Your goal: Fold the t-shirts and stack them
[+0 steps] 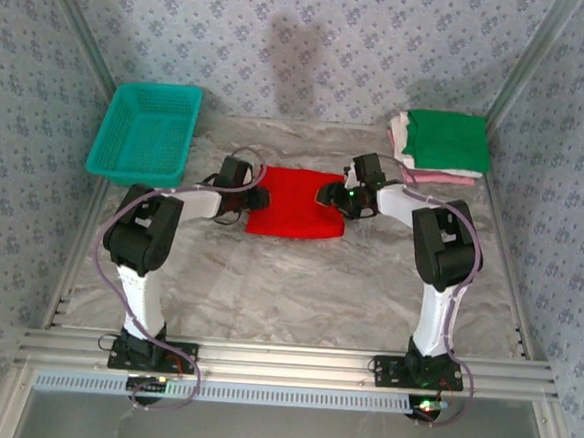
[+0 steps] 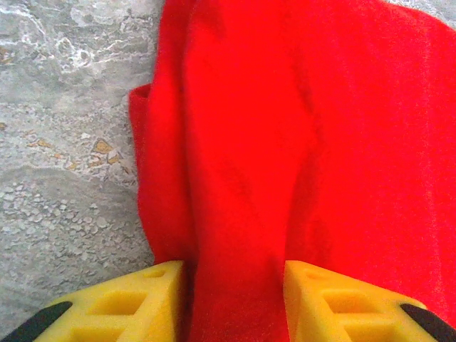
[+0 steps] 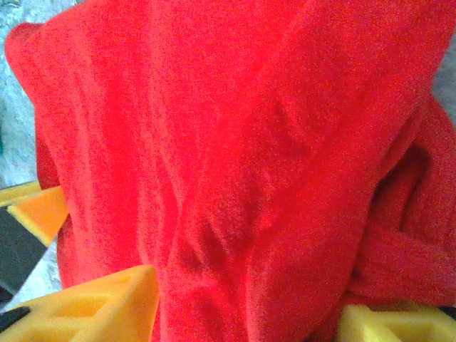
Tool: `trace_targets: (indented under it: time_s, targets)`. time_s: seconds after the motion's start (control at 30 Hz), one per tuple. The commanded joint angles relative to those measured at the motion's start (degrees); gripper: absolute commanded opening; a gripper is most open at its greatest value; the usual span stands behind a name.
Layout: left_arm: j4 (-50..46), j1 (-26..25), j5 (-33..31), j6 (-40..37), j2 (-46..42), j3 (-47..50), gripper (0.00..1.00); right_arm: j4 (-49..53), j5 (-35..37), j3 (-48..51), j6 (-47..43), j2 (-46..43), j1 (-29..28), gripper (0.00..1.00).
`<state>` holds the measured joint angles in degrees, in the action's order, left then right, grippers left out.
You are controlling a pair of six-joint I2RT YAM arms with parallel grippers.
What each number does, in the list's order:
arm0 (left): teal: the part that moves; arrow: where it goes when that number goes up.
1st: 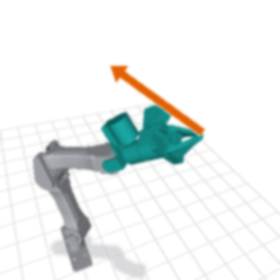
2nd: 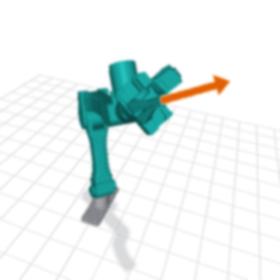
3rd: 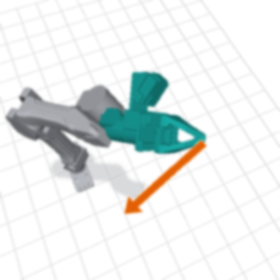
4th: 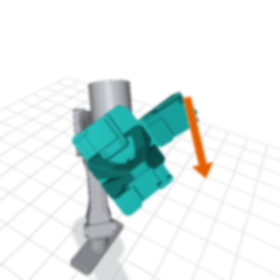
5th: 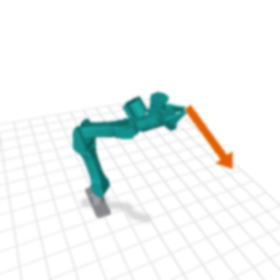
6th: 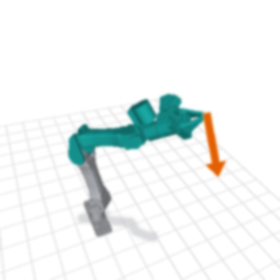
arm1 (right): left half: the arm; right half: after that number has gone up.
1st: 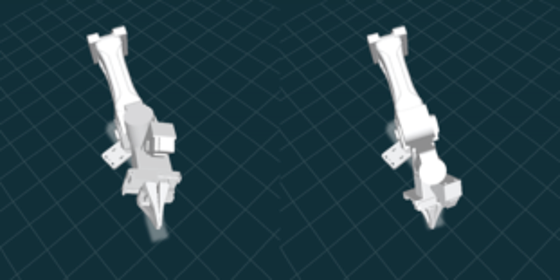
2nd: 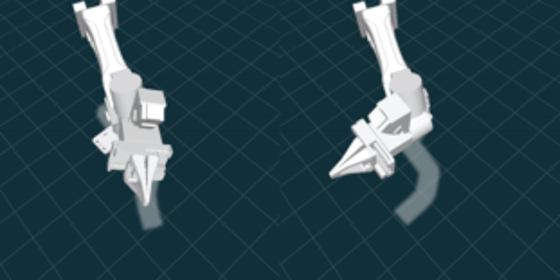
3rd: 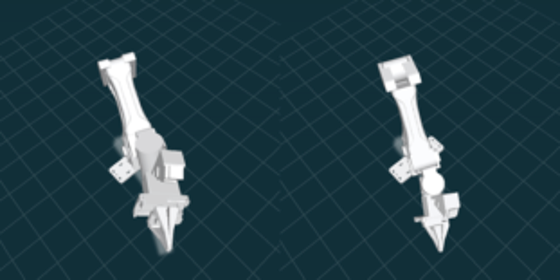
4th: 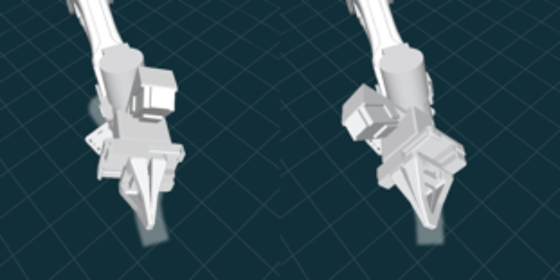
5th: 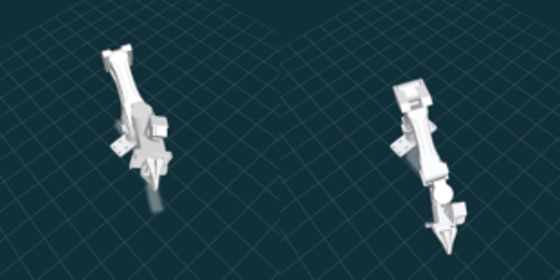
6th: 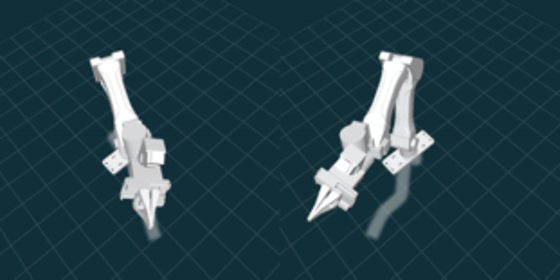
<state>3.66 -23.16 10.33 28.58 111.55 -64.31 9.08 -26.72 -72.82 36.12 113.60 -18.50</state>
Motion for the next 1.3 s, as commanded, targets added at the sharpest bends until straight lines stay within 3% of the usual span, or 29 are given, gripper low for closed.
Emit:
trace_targets:
  time_s: [0.0,0.2,0.4,0.6,0.73,0.87,1.13,1.27]
  targets:
    - [-0.6,-0.6,1.9,0.6,1.0,0.0,0.39,-2.1,-1.0,-2.3,2.0,2.9,-0.2,0.56]
    - [0.0,-0.7,0.9,0.5,-0.2,0.8,0.39,-0.5,1.5,-3.3,3.4,5.3,0.0,0.49]
    - [0.7,-0.6,2.1,-0.2,-1.3,0.2,0.42,0.4,2.5,-3.4,3.2,6.4,0.3,0.01]
    - [-0.2,-0.7,-1.6,-0.1,-12.6,2.6,0.52,5.6,5.2,-7.2,0.4,6.3,1.5,0.0]
    - [1.5,-1.1,-8.8,-0.5,-25.0,8.8,0.55,10.9,7.5,-12.0,-7.4,6.7,2.8,0.0]
    - [4.5,-2.8,-15.7,-3.8,-34.3,15.6,0.58,21.8,10.0,-23.1,-15.5,9.5,3.5,0.0]
    - [0.8,-3.6,-15.3,-4.6,-34.2,15.7,0.58,36.2,22.7,-42.4,-26.9,13.4,4.0,0.0]
    - [0.4,-3.7,-14.1,-5.1,-32.2,13.6,0.58,40.0,24.6,-51.3,-29.8,16.4,5.8,0.0]
